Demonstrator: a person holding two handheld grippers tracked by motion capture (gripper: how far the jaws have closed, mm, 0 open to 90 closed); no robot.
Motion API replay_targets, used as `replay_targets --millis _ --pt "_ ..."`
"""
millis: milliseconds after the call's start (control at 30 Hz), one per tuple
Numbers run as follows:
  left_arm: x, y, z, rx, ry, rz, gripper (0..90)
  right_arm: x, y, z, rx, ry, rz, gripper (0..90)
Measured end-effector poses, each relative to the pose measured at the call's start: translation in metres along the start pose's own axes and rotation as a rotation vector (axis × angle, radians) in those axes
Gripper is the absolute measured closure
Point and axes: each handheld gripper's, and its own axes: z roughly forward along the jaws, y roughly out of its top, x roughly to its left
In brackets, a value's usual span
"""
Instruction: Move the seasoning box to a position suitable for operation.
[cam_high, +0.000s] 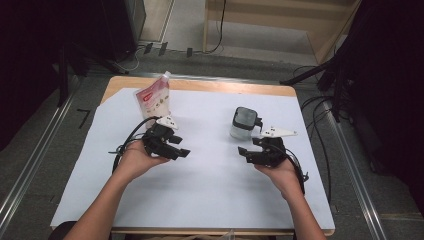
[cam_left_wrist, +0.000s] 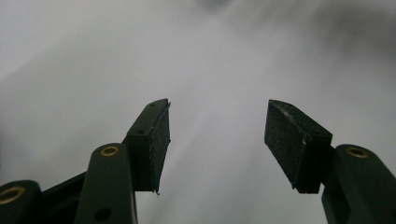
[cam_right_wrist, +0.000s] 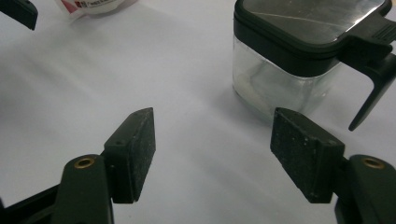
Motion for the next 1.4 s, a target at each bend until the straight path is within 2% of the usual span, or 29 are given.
replay_targets --millis 67,100,167,267,467,500,533,633,667,700,767,800,833,867,1000,1033,1133,1200,1233,1267,1400 --pt "0.0 -0.001 -0.003 0.004 0.008 0.016 39.6 -0.001 0.0 -0.001 -0.005 0.005 -0.002 34.2" --pt "0.0 -0.002 -0.004 -0.003 0.008 0.005 40.1 -0.001 0.0 -0.002 -0.005 0.007 -0.002 34.6" --pt "0.002 -0.002 -0.009 -0.021 -0.018 -0.014 40.8 -0.002 0.0 -0.003 -0.007 0.007 -0.006 37.0" --pt "0.003 -0.002 -0.015 -0.043 -0.021 -0.016 40.2 -0.003 0.0 -0.003 0.006 0.025 -0.003 39.2" --pt "0.003 -0.002 -0.016 -0.025 0.0 -0.008 39.8 -0.007 0.002 -0.003 0.019 0.034 0.008 46.7" --pt "0.002 -0.002 -0.016 -0.006 0.002 -0.028 41.0 -0.007 0.002 -0.003 0.021 0.032 0.011 47.2" --pt "0.003 -0.001 -0.017 0.01 0.005 -0.03 42.1 -0.007 0.002 -0.003 0.02 0.025 0.008 46.4" --pt "0.002 -0.002 -0.018 -0.002 0.01 -0.024 41.6 -0.007 0.002 -0.001 0.018 -0.003 -0.008 43.3" --pt "0.003 -0.001 -0.02 -0.022 0.007 -0.024 41.0 -0.007 0.002 0.0 0.02 -0.016 -0.015 46.3" --pt "0.003 -0.001 -0.02 -0.022 0.007 -0.024 40.8 -0.007 0.002 0.0 0.02 -0.016 -0.015 46.3" --pt "0.003 -0.002 -0.021 -0.033 0.005 -0.017 40.6 -0.009 0.001 0.0 0.017 -0.018 -0.021 53.0" --pt "0.003 -0.002 -0.022 -0.038 -0.001 -0.024 40.4 -0.012 0.001 0.0 0.005 -0.032 -0.023 52.4" --pt "0.003 -0.002 -0.022 -0.038 -0.001 -0.024 40.3 -0.012 0.001 0.0 0.005 -0.032 -0.023 52.4" --pt "0.002 -0.002 -0.022 -0.044 0.002 -0.03 39.9 -0.015 0.002 0.0 -0.01 -0.018 0.004 50.1" --pt "0.003 -0.003 -0.023 -0.041 -0.003 -0.022 39.4 -0.015 0.003 0.006 -0.008 -0.067 0.005 47.7" --pt "0.003 -0.003 -0.023 -0.041 -0.003 -0.022 39.4 -0.015 0.003 0.006 -0.008 -0.067 0.005 47.7" --pt "0.002 -0.003 -0.023 -0.05 -0.007 -0.025 39.1 -0.019 0.002 0.013 0.005 -0.089 -0.022 54.0" --pt "0.002 -0.003 -0.024 -0.046 -0.007 -0.019 39.1 -0.024 0.003 0.015 0.007 -0.102 -0.031 62.9" --pt "0.002 -0.003 -0.024 -0.046 -0.007 -0.019 39.0 -0.024 0.003 0.015 0.007 -0.102 -0.031 62.9" --pt "0.002 -0.003 -0.024 -0.046 -0.004 -0.019 39.0 -0.033 0.003 0.017 0.015 -0.103 -0.026 72.9" --pt "0.003 -0.003 -0.025 -0.05 -0.002 -0.021 39.1 -0.046 0.004 0.018 0.017 -0.111 0.034 86.6"
